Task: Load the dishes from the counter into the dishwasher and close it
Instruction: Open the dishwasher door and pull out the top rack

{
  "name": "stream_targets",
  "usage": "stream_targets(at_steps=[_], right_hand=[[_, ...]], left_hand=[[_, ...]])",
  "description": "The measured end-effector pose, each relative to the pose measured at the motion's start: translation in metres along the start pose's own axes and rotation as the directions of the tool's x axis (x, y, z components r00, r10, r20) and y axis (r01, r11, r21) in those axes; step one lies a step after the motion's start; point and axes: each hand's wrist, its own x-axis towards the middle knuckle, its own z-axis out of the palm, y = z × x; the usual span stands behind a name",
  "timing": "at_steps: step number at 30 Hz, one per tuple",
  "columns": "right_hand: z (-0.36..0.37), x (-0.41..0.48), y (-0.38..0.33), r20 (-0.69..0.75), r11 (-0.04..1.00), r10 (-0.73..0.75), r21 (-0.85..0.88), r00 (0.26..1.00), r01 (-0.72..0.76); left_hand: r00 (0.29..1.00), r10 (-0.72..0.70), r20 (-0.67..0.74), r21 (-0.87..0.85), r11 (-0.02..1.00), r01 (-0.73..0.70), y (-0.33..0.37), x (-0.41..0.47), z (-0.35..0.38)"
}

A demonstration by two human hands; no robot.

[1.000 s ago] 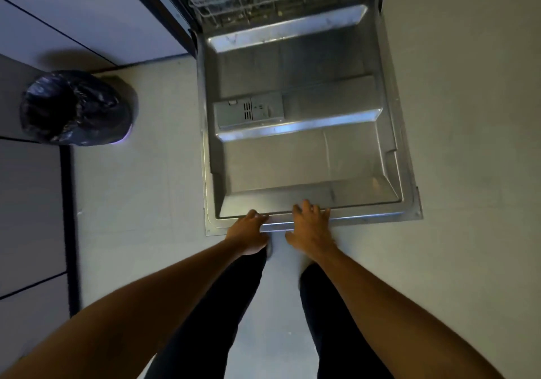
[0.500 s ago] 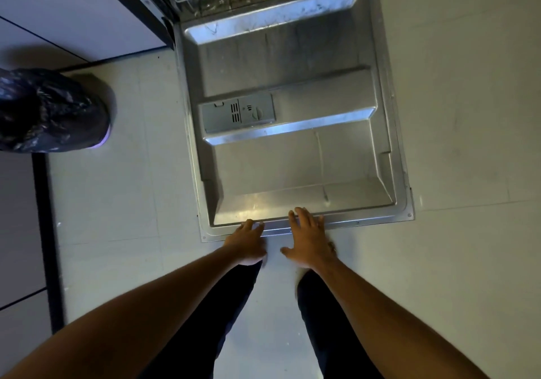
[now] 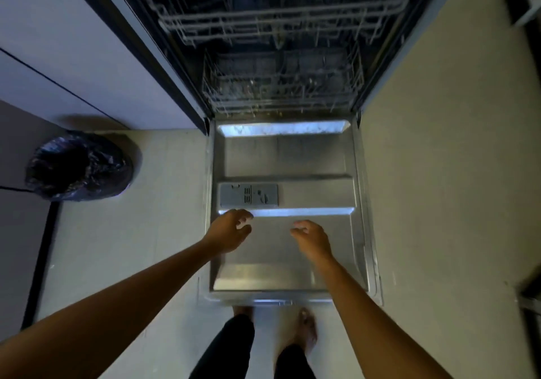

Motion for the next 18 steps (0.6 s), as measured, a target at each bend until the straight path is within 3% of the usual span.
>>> stream_targets(at_steps=[3,9,14,18], right_hand=[[-0.026,0.022,-0.061,-0.049,0.994,-0.107,-0.043,0.993,0.105],[-0.065,0.107,-0.152,-0.048,0.887,-0.333,-0.355,0.942,0.295],[-0.073,0.182,-0.211,-0.009,0.660,-0.520,-0.639,0.854,0.395],[-0.067,0.224,-0.235,0.046,0.463,-0.501,-0.829,0.864,0.312]], left_hand=[[0.996,0.034,-0.084,-0.013,0.999,-0.035,0.021,0.026,-0.046],[0.976,0.150,-0.161,0.187,0.975,-0.119,0.048,0.125,-0.113],[0.934,0.284,-0.219,0.384,0.905,-0.185,0.079,0.220,-0.145],[0.944,0.298,-0.143,0.479,0.855,-0.198,0.093,0.281,-0.155]])
